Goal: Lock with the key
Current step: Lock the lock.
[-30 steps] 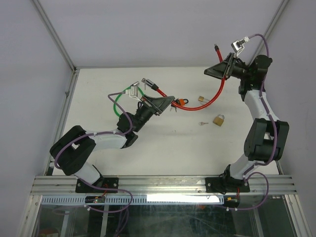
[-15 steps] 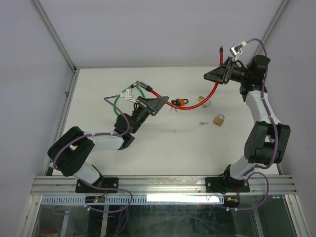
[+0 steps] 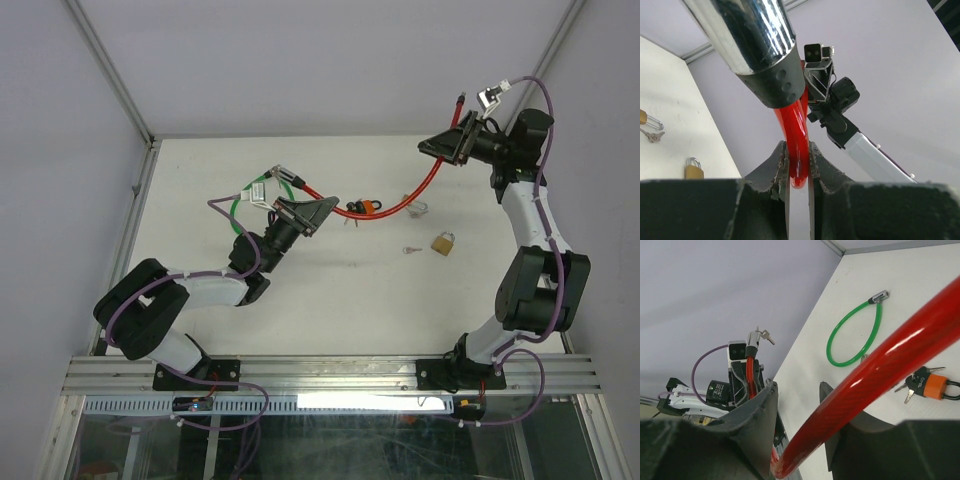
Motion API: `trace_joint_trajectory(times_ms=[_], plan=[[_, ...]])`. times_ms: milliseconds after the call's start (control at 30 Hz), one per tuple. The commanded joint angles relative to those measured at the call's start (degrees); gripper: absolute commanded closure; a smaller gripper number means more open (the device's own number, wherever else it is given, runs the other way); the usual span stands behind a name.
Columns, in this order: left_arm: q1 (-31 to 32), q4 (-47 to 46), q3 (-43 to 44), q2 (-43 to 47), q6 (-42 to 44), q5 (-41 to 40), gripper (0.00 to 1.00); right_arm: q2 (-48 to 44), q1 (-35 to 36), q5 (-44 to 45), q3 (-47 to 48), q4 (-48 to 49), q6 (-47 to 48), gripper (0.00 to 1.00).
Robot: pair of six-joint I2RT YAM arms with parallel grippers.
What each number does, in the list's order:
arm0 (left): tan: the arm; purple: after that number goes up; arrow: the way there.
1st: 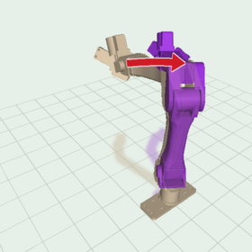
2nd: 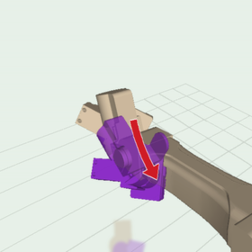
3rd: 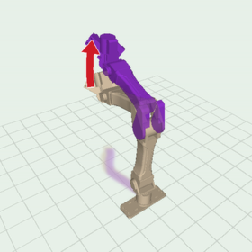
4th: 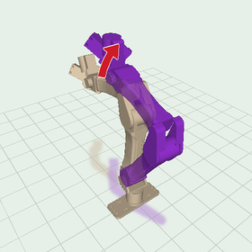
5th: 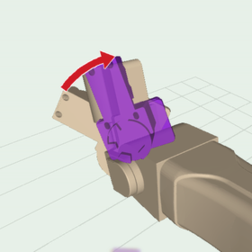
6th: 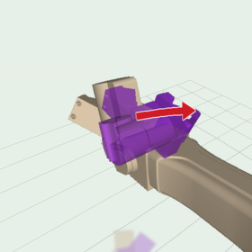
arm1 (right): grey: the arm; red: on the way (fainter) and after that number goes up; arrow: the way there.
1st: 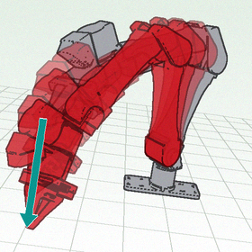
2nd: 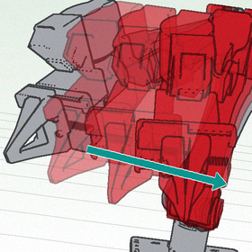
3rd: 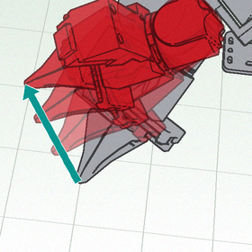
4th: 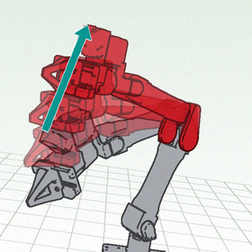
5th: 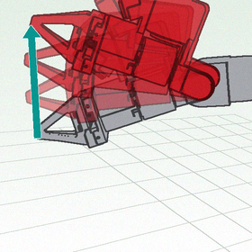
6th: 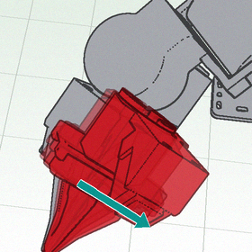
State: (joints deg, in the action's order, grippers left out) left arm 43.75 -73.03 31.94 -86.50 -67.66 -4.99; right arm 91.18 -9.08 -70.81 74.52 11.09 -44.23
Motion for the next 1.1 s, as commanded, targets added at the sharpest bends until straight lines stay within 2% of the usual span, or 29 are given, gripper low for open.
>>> trace_joint_trajectory(times_ms=[0, 100, 267, 367, 400, 467, 500, 567, 667, 733, 767, 900, 1067], plan=[[-0.6, -2.5, -0.4, 1.6, 1.0, 0.3, 1.00, -1.4, -1.8, 2.2, 5.1, -0.2, 2.4, 0.59], [-0.6, -2.8, -0.7, 1.3, 0.8, 0.1, 1.00, -0.6, -2.4, 2.4, 5.8, 0.1, 1.9, 0.62], [-0.8, -2.9, 0.1, 0.5, 0.7, 0.9, 1.00, -0.2, -2.4, 2.4, 5.5, 1.2, 0.8, 0.75], [-0.7, -3.0, 0.5, -0.2, 0.6, 1.5, 1.00, -0.1, -2.6, 2.7, 5.8, 1.6, 0.6, 0.77], [-0.7, -2.8, 0.6, -0.3, 0.7, 1.7, 1.00, -0.1, -2.7, 2.7, 5.9, 1.7, 0.6, 0.81], [-1.0, -2.1, 1.1, -0.3, 1.8, 2.6, 1.00, -0.1, -2.6, 1.9, 6.3, 1.8, 2.0, 0.98], [-1.2, -0.8, 1.8, -0.1, 2.9, 3.6, 1.00, -0.2, -2.5, 1.3, 6.6, 0.8, 4.0, 1.00], [-1.9, 3.8, 4.2, 0.7, 6.4, 6.2, 1.00, -1.2, -2.0, 0.0, 8.1, -5.4, 10.7, 1.00], [-3.6, 16.4, 11.1, 1.8, 14.6, 12.8, 1.00, -2.7, 0.4, 0.2, 14.7, -29.2, 39.2, 1.00], [-4.4, 24.9, 16.4, 1.8, 22.5, 17.3, 1.00, -3.4, 2.8, 3.9, 18.3, -48.7, 58.2, 1.00], [-4.6, 30.1, 19.9, 1.5, 27.0, 19.5, 1.00, -4.0, 4.5, 6.2, 19.2, -54.6, 67.6, 1.00], [-5.2, 43.5, 29.2, -0.9, 38.2, 29.4, 1.00, -5.3, 9.6, 14.6, 20.2, -70.0, 84.5, 1.00], [-5.6, 58.7, 38.1, -3.3, 51.5, 39.8, 1.00, -7.3, 14.3, 20.8, 18.4, -79.6, 96.7, 1.00]])
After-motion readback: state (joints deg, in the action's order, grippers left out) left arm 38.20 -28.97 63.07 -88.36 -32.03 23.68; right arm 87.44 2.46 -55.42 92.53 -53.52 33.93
